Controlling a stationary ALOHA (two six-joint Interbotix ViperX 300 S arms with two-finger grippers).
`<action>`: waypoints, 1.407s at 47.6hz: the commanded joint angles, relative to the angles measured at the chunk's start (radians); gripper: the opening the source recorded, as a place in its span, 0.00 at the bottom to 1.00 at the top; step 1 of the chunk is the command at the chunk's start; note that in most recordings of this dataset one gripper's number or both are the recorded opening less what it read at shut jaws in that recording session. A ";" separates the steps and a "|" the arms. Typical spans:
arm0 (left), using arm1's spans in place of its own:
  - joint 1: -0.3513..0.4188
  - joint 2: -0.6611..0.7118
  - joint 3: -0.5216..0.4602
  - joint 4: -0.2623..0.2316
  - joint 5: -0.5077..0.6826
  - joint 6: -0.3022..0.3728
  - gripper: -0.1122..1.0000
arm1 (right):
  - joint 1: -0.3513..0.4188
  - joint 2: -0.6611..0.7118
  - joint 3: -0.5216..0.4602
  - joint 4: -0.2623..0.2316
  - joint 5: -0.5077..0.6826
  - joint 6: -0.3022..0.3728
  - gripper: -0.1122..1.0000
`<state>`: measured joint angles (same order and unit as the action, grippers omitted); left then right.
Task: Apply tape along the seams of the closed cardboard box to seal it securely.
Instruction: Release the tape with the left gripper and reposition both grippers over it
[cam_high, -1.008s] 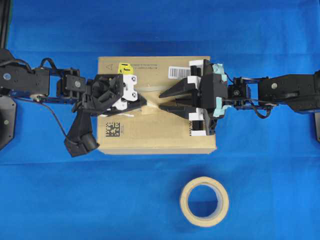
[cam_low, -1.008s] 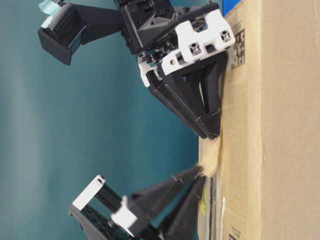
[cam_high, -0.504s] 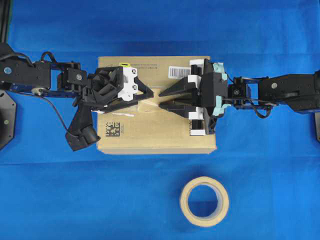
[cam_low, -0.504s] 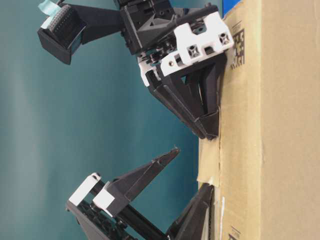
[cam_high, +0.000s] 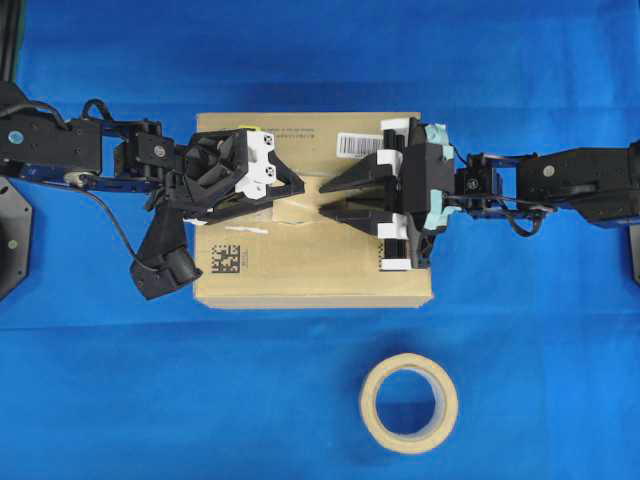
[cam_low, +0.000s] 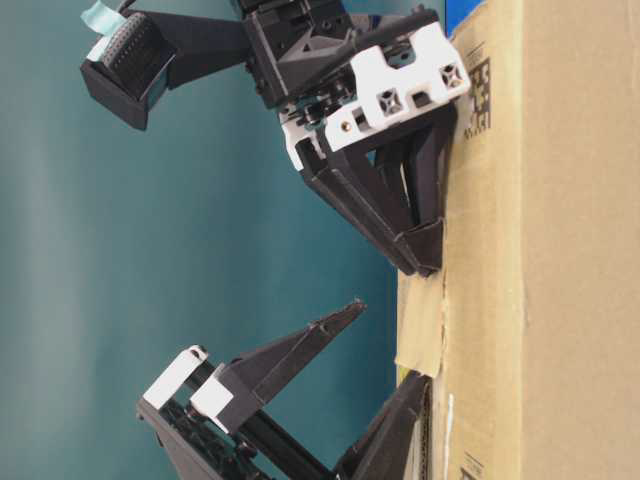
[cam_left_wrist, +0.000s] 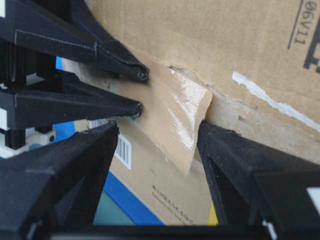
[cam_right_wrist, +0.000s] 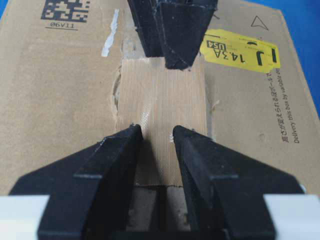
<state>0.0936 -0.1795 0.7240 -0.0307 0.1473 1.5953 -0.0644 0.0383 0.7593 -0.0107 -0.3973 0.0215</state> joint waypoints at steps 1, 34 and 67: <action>0.009 -0.011 -0.014 0.000 0.003 -0.018 0.67 | 0.000 -0.011 -0.003 0.003 0.008 -0.002 0.47; 0.015 -0.072 0.043 0.000 -0.002 -0.035 0.66 | 0.000 -0.014 -0.002 0.003 0.025 -0.002 0.47; -0.029 -0.143 0.101 -0.009 -0.374 -0.885 0.45 | -0.034 -0.258 0.017 0.003 -0.038 -0.012 0.37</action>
<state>0.0690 -0.3145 0.8391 -0.0368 -0.2025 0.8161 -0.0828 -0.2178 0.8053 -0.0092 -0.4065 0.0077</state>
